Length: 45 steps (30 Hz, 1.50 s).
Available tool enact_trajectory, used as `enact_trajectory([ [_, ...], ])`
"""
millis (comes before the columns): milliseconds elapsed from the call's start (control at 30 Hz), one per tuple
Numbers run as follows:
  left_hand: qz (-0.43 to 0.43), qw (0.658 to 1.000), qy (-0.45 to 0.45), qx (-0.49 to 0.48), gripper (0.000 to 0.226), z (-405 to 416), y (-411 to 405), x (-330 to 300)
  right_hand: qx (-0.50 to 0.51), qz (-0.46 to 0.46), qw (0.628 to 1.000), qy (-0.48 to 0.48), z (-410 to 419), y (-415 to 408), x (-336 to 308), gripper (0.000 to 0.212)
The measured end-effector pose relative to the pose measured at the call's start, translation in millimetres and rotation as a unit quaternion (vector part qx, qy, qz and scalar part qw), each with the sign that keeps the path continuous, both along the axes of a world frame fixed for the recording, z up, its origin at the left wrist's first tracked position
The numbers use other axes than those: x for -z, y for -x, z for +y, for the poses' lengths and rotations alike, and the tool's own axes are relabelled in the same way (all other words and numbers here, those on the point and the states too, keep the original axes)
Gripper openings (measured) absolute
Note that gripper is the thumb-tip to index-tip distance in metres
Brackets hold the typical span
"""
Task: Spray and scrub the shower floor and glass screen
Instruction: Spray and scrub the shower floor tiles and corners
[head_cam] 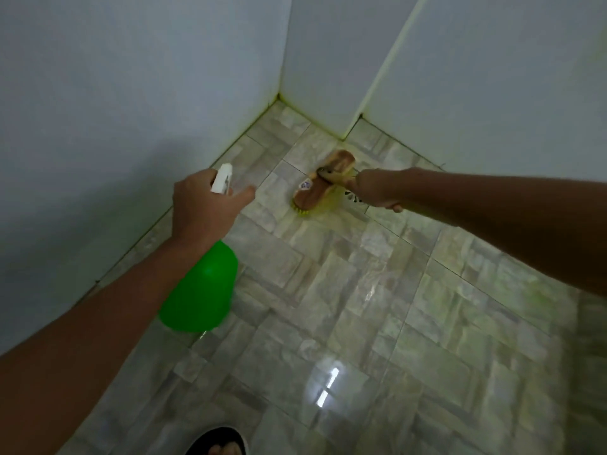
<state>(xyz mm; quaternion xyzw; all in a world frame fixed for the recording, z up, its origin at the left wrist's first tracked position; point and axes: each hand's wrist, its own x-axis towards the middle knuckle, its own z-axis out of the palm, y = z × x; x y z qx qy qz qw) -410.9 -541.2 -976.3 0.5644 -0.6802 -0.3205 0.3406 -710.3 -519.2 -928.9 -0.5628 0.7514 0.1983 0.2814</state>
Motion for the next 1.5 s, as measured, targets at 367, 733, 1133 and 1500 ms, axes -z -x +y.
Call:
enact_trajectory([
  [367,0.003,0.998,0.049,0.048,0.04,25,5,-16,0.072,-0.063,0.991,0.089,-4,-60,35,0.049],
  [733,0.019,0.979,-0.075,0.187,0.038,57,53,-35,0.261,-0.068,0.956,0.117,176,2,6,0.049],
  [1133,-0.095,0.889,-0.228,0.386,0.023,77,167,-79,0.577,-0.146,0.782,0.184,329,-34,-16,0.051],
  [1500,-0.151,0.778,-0.289,0.537,0.017,214,271,-109,0.666,-0.084,0.733,0.108,478,-48,-64,0.043],
])
